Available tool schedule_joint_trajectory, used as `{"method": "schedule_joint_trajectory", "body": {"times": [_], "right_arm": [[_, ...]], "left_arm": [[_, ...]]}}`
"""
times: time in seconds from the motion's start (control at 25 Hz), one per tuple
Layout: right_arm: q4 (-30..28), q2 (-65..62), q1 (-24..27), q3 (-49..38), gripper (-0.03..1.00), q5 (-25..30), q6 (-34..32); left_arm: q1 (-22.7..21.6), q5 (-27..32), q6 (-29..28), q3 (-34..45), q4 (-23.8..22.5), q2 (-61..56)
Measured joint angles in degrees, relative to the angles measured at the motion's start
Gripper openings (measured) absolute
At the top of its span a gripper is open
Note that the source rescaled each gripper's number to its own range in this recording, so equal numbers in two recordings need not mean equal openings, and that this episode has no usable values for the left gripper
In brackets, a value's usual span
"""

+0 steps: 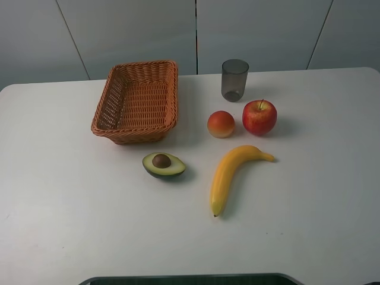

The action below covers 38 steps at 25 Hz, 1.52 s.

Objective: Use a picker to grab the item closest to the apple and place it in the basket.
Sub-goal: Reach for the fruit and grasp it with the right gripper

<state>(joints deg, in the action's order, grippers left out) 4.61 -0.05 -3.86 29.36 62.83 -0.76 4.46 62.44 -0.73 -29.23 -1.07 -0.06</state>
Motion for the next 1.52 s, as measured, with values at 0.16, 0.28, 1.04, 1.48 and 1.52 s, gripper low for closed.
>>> {"method": "schedule_joint_trajectory", "body": {"times": [0.16, 0.28, 1.04, 1.48, 1.52], "right_arm": [[0.4, 4.2, 0.0, 0.2, 1.0, -0.7, -0.9], [0.5, 13.1, 0.0, 2.1, 1.0, -2.2, 2.3], [7.9, 81.7, -15.6, 30.0, 1.0, -10.5, 35.8], [11.1, 109.5, -23.2, 51.7, 1.0, -7.8, 53.0], [10.3, 111.1, -23.5, 52.6, 1.0, -7.8, 53.4]], "left_arm": [[0.0, 0.0, 0.0, 0.0, 0.0, 0.0], [0.0, 0.0, 0.0, 0.0, 0.0, 0.0], [0.0, 0.0, 0.0, 0.0, 0.0, 0.0], [0.0, 0.0, 0.0, 0.0, 0.0, 0.0], [0.0, 0.0, 0.0, 0.0, 0.0, 0.0]]}}
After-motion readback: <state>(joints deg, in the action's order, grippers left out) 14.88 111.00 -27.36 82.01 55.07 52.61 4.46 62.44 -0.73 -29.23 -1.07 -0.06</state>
